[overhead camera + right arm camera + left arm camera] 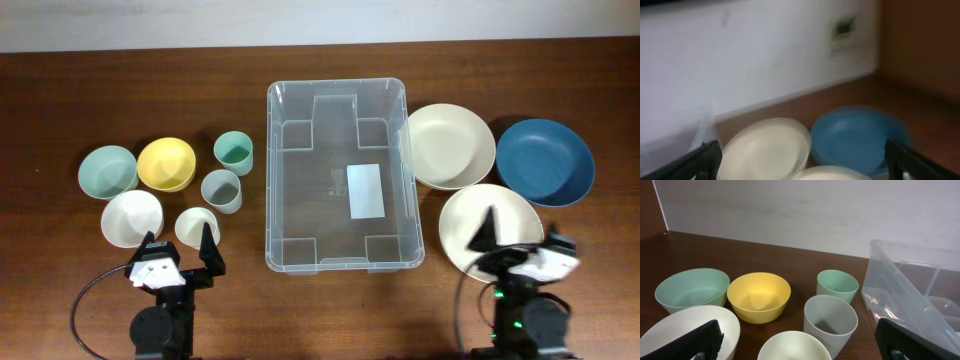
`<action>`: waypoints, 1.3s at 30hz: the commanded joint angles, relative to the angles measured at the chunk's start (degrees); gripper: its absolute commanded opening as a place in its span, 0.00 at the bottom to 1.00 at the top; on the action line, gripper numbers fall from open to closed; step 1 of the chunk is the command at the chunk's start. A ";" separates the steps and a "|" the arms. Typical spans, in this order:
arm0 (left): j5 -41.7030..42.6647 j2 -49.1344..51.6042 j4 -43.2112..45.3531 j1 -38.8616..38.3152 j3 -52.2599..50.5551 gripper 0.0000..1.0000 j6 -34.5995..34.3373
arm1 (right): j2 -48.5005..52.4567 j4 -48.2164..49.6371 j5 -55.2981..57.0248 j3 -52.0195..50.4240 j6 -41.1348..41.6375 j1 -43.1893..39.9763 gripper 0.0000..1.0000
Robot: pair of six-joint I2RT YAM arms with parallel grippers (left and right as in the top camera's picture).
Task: Pack container
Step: 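Reach the right gripper to the dark blue bowl and grasp its rim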
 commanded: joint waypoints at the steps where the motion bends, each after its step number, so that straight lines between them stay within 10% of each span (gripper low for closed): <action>1: -0.61 -0.44 0.04 -0.02 -0.44 1.00 0.96 | 6.10 -5.40 16.37 14.64 1.99 0.31 0.99; 11: -0.61 -0.44 0.04 -0.04 -0.44 0.99 0.96 | 36.57 -27.76 18.99 47.52 -1.16 -1.14 0.99; 19: -0.61 -0.44 0.04 -0.02 -0.44 0.99 0.96 | 56.68 -41.57 -11.34 72.24 -1.18 -25.24 0.99; 28: -0.61 -0.44 0.04 -0.02 -0.44 0.99 0.96 | 73.26 -47.19 -31.74 75.67 -1.18 -50.01 0.99; 39: -0.61 -0.44 0.04 -0.02 -0.44 0.99 0.96 | 91.82 -40.68 -45.27 75.67 -6.38 -50.58 0.99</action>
